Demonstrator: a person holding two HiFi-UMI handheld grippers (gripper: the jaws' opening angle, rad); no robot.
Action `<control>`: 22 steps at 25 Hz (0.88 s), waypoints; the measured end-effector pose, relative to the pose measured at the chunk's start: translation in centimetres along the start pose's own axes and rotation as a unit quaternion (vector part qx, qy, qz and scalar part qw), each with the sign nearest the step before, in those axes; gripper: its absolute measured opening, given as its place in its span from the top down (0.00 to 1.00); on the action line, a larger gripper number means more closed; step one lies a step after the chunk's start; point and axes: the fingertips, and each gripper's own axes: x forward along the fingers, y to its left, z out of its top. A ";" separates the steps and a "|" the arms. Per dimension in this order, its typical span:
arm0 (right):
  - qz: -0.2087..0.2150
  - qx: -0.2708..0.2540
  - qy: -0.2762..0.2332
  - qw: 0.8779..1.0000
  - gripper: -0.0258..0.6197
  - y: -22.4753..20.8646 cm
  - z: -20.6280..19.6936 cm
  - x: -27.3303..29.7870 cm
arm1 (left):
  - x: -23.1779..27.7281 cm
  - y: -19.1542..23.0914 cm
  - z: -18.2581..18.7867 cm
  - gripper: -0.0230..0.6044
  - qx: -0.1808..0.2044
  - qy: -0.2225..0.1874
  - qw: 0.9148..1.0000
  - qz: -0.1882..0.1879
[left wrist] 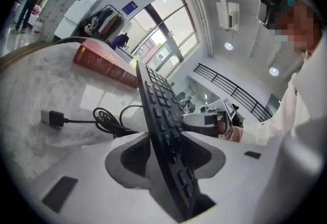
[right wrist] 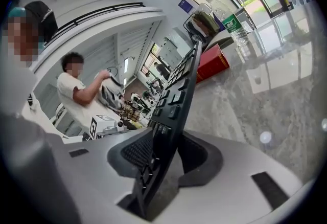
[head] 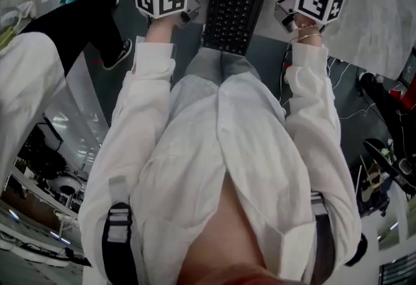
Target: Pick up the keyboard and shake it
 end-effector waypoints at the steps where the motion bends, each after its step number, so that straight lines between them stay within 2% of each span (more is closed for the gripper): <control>1: -0.005 -0.002 0.000 1.000 0.73 -0.1 0.0 0.0 | 0.0 0.0 0.0 0.66 0.000 0.001 1.000 0.001; 8: -0.043 -0.008 0.016 0.999 0.69 -1.2 -0.5 0.4 | 0.1 0.5 -0.3 0.67 0.007 0.017 1.000 0.014; 16: -0.117 -0.039 0.050 0.991 0.61 -2.5 -0.8 -0.1 | 0.3 0.5 -0.6 0.68 0.017 0.035 0.999 0.032; 22: -0.134 -0.045 0.061 0.988 0.61 -2.8 -0.6 0.0 | 0.6 0.7 -0.7 0.68 0.015 0.047 0.998 0.032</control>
